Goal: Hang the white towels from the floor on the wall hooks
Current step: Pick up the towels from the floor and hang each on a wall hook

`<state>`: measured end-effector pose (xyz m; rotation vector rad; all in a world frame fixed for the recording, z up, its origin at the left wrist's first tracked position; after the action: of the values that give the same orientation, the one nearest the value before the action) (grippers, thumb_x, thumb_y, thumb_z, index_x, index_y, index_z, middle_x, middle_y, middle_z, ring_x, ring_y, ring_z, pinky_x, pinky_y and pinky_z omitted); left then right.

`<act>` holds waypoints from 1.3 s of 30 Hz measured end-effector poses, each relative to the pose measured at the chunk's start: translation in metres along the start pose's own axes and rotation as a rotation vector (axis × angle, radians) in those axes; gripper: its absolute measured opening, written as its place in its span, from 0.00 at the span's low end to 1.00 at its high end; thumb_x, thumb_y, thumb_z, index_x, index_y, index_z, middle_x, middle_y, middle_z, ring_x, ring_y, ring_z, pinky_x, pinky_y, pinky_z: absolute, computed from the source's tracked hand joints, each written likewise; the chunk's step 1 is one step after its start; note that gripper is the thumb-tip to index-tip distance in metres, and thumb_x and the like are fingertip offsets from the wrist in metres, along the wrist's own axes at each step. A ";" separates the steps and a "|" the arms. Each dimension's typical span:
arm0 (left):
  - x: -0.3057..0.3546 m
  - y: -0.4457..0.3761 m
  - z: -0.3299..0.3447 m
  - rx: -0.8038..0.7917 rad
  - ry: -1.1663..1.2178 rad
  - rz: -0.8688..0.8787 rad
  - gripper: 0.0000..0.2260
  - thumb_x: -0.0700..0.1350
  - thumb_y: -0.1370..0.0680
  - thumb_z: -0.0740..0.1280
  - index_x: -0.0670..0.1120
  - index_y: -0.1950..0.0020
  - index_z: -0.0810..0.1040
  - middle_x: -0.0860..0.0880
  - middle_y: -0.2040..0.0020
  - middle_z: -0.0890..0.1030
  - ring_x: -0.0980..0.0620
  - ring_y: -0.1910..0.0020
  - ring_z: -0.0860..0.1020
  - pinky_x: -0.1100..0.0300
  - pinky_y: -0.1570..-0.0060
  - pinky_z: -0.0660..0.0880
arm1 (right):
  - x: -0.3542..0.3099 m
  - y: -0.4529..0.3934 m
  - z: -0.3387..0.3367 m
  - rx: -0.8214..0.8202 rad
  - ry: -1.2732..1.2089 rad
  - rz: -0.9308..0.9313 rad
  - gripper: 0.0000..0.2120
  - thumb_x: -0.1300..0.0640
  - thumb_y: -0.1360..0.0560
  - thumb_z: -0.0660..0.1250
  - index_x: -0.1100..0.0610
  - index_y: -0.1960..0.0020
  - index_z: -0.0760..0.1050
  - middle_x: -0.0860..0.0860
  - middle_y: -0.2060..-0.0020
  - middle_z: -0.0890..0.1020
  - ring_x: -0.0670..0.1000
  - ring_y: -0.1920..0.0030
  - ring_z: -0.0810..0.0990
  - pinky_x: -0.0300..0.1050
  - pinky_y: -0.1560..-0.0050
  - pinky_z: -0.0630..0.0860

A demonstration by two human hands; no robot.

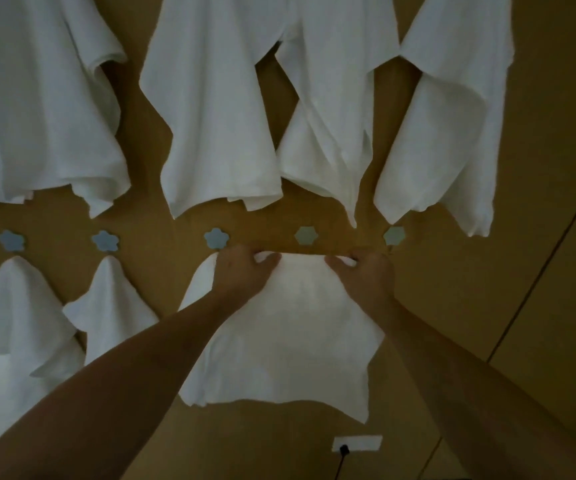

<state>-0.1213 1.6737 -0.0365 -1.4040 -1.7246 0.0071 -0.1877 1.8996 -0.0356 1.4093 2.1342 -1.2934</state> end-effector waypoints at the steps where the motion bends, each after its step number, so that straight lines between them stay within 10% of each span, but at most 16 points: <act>1: 0.000 -0.011 0.009 0.036 -0.021 0.015 0.10 0.56 0.23 0.69 0.51 0.57 0.81 0.52 0.63 0.80 0.50 0.58 0.79 0.60 0.60 0.69 | 0.006 -0.013 0.007 0.024 0.012 -0.004 0.13 0.46 0.26 0.73 0.56 0.60 0.82 0.47 0.64 0.81 0.45 0.63 0.77 0.32 0.59 0.68; 7: -0.017 -0.046 0.063 0.099 -0.136 -0.018 0.11 0.53 0.21 0.66 0.48 0.51 0.83 0.48 0.61 0.84 0.48 0.63 0.79 0.62 0.63 0.68 | 0.053 -0.056 0.057 0.082 0.008 -0.051 0.17 0.48 0.23 0.70 0.61 0.62 0.80 0.56 0.68 0.82 0.53 0.68 0.77 0.46 0.64 0.75; 12: -0.035 -0.006 0.118 0.045 0.211 -0.268 0.14 0.54 0.21 0.66 0.52 0.65 0.78 0.59 0.74 0.76 0.60 0.71 0.76 0.72 0.70 0.66 | 0.077 -0.018 0.112 0.106 -0.217 0.027 0.21 0.56 0.22 0.69 0.55 0.72 0.68 0.46 0.78 0.68 0.44 0.76 0.65 0.41 0.72 0.62; 18: -0.033 0.012 0.152 0.143 0.383 -0.410 0.14 0.52 0.20 0.65 0.53 0.65 0.77 0.56 0.71 0.79 0.62 0.72 0.77 0.71 0.72 0.70 | 0.082 0.001 0.154 0.151 -0.460 0.180 0.14 0.51 0.19 0.63 0.51 0.63 0.73 0.42 0.72 0.74 0.41 0.71 0.75 0.32 0.69 0.69; 29: -0.051 0.039 0.164 0.347 0.004 -0.352 0.05 0.48 0.21 0.67 0.47 0.50 0.79 0.54 0.55 0.77 0.58 0.55 0.72 0.66 0.54 0.67 | 0.112 0.039 0.177 0.098 -0.216 0.074 0.10 0.58 0.18 0.60 0.63 0.54 0.74 0.49 0.66 0.75 0.41 0.71 0.68 0.29 0.70 0.61; 35: -0.072 0.090 0.150 -0.157 -0.256 -0.398 0.05 0.46 0.24 0.69 0.51 0.49 0.80 0.51 0.53 0.79 0.52 0.56 0.77 0.59 0.59 0.73 | 0.160 0.092 0.190 -0.516 -0.083 0.590 0.17 0.53 0.20 0.63 0.62 0.36 0.73 0.58 0.44 0.80 0.57 0.46 0.80 0.50 0.48 0.77; 39: -0.089 0.149 0.121 -0.341 -0.223 -0.496 0.11 0.54 0.25 0.71 0.53 0.44 0.79 0.52 0.50 0.79 0.53 0.51 0.78 0.61 0.56 0.73 | 0.152 0.160 0.191 -0.839 0.107 0.546 0.13 0.55 0.22 0.62 0.63 0.43 0.75 0.56 0.51 0.81 0.51 0.58 0.79 0.40 0.67 0.71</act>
<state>-0.0827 1.7173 -0.2397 -1.2018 -2.3059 -0.4351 -0.1712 1.8586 -0.3242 1.4886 1.7888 -0.0865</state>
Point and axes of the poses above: each hand's wrist, its own y-axis away from the middle knuckle, its own z-axis out of the palm, x = y × z, the point moved 4 cm from there along -y, towards the middle knuckle
